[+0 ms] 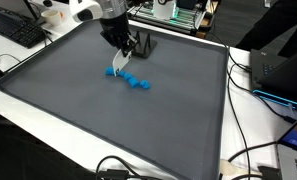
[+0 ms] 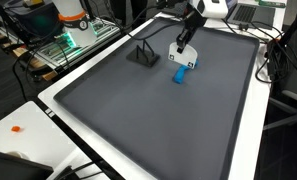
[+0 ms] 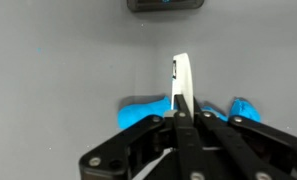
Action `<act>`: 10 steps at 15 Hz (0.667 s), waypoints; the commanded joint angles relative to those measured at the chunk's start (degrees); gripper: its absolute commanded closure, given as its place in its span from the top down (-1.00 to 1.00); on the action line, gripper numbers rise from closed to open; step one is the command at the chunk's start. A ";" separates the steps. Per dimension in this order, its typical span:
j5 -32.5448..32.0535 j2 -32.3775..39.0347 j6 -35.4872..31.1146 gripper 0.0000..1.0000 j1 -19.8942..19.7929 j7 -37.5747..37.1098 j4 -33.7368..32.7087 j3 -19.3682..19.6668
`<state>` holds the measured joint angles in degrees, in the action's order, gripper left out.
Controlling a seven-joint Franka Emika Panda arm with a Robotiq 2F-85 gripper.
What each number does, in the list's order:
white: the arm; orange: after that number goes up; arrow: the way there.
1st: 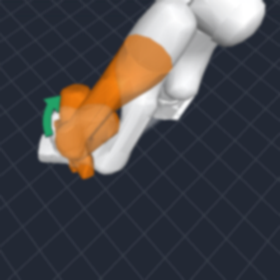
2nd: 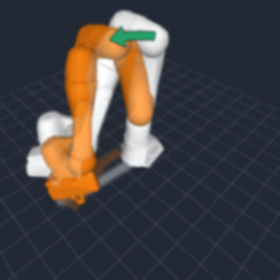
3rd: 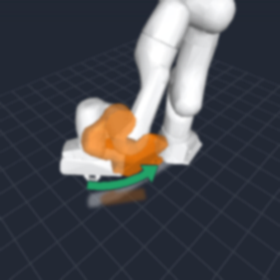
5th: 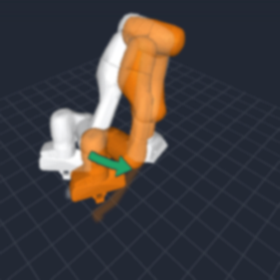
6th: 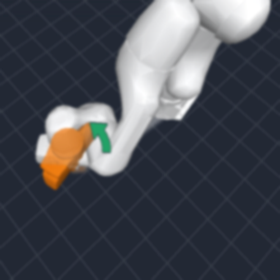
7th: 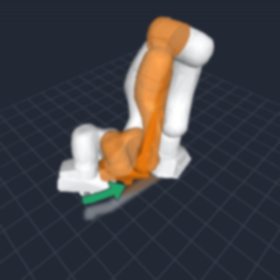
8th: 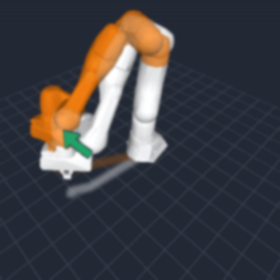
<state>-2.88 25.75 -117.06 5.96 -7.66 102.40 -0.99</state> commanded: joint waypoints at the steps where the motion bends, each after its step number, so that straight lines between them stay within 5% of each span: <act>1: -2.68 -1.62 0.50 -0.98 0.11 0.50 0.66 0.41; 10: -6.58 1.04 -2.56 -0.98 0.04 2.38 -1.69 0.47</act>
<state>-7.72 25.47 -118.10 5.97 -6.42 101.52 -0.73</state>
